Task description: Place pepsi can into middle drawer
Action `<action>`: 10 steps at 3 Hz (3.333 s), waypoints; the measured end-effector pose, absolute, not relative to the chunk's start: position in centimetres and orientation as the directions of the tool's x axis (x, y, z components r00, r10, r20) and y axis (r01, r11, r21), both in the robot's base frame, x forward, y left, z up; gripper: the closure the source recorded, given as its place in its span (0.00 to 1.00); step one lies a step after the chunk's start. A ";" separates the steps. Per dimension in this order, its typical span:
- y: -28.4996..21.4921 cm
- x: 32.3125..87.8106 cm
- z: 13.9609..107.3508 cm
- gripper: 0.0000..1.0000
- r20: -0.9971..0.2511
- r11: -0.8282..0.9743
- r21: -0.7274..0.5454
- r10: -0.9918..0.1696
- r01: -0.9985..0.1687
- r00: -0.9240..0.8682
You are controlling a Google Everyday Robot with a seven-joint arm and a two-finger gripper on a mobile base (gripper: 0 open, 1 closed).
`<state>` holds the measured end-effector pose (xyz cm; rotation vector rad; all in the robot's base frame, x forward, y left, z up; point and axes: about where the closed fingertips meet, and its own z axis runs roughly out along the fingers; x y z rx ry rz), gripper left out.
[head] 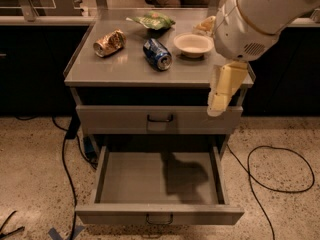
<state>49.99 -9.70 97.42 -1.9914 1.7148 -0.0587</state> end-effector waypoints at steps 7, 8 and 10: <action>-4.2 66.6 91.8 0.00 -0.402 -0.226 -0.509 -0.791 -0.831 0.461; -2.1 69.3 90.9 0.00 -0.397 -0.282 -0.528 -0.752 -0.801 0.526; 1.1 74.5 89.9 0.00 -0.335 -0.355 -0.571 -0.722 -0.740 0.605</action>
Offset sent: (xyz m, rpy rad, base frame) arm 0.1003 0.0472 -0.0498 0.0817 -0.0557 0.1567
